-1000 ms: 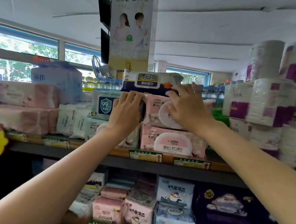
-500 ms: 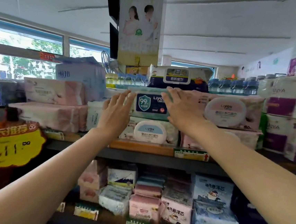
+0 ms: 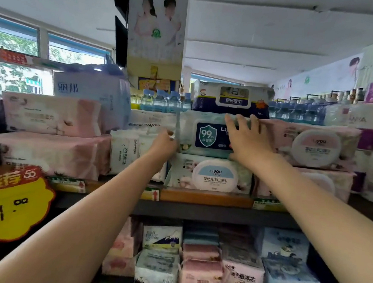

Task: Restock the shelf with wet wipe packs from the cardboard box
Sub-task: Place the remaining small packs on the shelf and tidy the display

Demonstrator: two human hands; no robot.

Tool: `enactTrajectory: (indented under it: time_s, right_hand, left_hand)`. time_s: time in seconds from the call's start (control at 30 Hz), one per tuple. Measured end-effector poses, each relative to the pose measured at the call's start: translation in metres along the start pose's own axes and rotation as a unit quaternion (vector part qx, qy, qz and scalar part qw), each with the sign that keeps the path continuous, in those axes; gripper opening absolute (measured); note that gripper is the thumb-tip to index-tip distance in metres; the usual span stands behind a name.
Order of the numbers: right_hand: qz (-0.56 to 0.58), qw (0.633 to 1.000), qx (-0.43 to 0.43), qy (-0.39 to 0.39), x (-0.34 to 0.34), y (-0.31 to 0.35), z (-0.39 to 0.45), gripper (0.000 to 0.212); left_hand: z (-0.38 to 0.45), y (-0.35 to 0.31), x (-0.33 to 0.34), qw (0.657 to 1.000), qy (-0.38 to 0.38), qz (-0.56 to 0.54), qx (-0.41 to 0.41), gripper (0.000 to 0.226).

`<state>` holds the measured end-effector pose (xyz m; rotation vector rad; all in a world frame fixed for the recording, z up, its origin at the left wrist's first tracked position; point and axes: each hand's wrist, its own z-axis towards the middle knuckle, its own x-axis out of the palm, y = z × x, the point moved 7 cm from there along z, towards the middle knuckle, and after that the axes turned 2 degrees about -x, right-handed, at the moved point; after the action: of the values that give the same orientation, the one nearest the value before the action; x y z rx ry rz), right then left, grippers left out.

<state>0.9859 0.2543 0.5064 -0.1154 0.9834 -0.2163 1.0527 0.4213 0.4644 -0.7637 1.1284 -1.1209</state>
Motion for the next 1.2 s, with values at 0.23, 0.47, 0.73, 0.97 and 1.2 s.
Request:
enactTrajectory:
  time_s: [0.23, 0.47, 0.73, 0.97, 1.2]
  right_hand:
    - [-0.030, 0.999, 0.000, -0.023, 0.002, 0.004, -0.003, 0.084]
    - [-0.058, 0.997, 0.018, 0.039, -0.010, 0.016, -0.001, 0.082]
    - [-0.012, 0.978, -0.199, -0.060, -0.029, 0.160, 0.009, 0.065]
    - [0.036, 0.980, -0.151, 0.127, 0.038, 0.197, 0.049, 0.087]
    - [-0.103, 0.978, -0.149, 0.104, 0.060, 0.203, 0.059, 0.091]
  left_hand:
    - [0.023, 0.013, -0.004, 0.993, -0.059, 0.100, -0.013, 0.022]
    - [0.021, 0.013, -0.007, 0.986, -0.104, 0.130, 0.022, 0.022]
    - [0.012, 0.006, -0.088, 0.857, -0.112, 0.469, 0.183, 0.042]
    - [0.043, 0.033, -0.098, 0.720, 0.010, 0.664, 0.199, 0.066]
    - [0.082, 0.054, -0.079, 0.782, 0.053, 0.607, 0.132, 0.078]
